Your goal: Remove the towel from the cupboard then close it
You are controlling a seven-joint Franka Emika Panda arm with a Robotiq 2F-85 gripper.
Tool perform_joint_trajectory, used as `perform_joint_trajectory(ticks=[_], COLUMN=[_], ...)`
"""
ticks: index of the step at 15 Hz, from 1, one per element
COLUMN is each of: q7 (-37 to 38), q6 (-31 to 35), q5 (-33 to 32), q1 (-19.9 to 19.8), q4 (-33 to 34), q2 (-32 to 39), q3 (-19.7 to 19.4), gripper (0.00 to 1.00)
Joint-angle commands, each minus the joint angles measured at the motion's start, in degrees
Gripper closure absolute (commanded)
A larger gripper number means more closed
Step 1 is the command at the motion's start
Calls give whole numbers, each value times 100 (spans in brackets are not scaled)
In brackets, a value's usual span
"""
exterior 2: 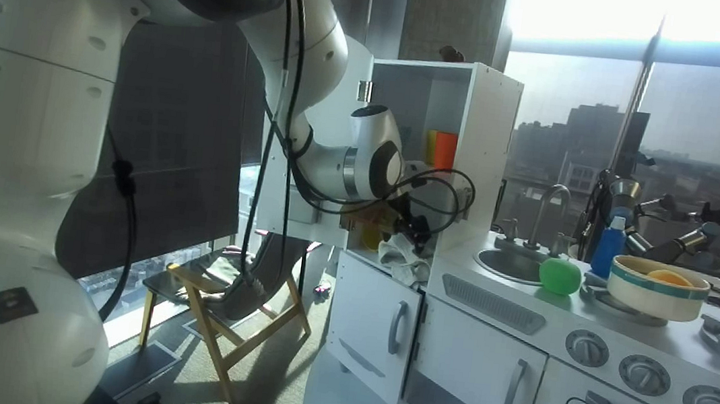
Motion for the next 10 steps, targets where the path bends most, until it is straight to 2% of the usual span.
perform_joint_trajectory(ticks=[1,3,4,6,10], q7=[138,332,417,549,557], q6=[501,520,490,434,381], q5=[-316,-468,-544,-680,-768], q1=[41,43,49,64,132], q4=[-94,-61,-51,-1,324], q2=[233,363,395,578,1002], q3=[-125,-249,-299,-404,-490], gripper=[0,2,25,30,62])
